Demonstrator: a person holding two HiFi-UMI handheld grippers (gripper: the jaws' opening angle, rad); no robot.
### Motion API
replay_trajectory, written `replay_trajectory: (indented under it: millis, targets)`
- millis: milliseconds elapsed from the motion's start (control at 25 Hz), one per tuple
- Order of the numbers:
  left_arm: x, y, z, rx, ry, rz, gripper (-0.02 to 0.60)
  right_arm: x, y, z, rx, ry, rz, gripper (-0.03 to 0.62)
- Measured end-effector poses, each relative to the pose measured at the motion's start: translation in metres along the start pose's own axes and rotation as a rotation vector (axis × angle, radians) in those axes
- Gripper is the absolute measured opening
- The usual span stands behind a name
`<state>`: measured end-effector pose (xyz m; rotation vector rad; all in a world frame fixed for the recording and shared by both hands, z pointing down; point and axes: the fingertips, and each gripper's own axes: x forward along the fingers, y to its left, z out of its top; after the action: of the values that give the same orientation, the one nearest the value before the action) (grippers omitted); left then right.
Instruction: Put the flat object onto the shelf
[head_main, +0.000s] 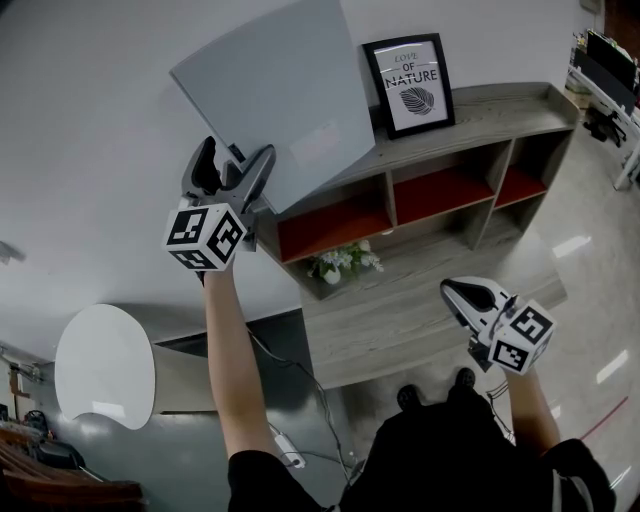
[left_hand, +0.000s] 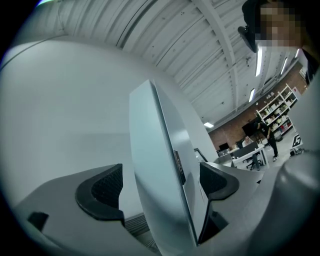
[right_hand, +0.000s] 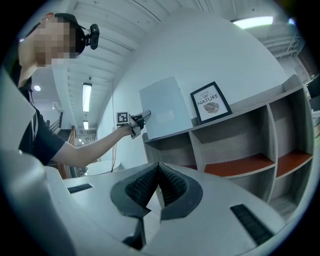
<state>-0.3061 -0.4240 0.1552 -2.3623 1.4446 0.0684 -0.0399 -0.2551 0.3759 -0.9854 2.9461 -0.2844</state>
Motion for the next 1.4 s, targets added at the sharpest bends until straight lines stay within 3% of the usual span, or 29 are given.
replay_trajectory:
  millis: [320,640,1000,1400]
  targets:
    - [-0.022,-0.008,0.007,-0.005,-0.032,0.001,0.47,0.003,0.009,0.001,-0.009,0.001,0.007,0.012]
    - [-0.058,-0.047,0.008,-0.038,-0.071,-0.013,0.469,0.003,0.015,0.0,-0.014,0.0,0.022,0.012]
    - [-0.097,-0.125,-0.005,-0.113,-0.053,-0.055,0.469,-0.009,0.013,0.001,-0.02,-0.006,0.046,0.012]
    - [-0.129,-0.223,-0.034,-0.219,0.002,-0.026,0.457,-0.054,0.002,-0.004,-0.019,0.007,0.049,0.012]
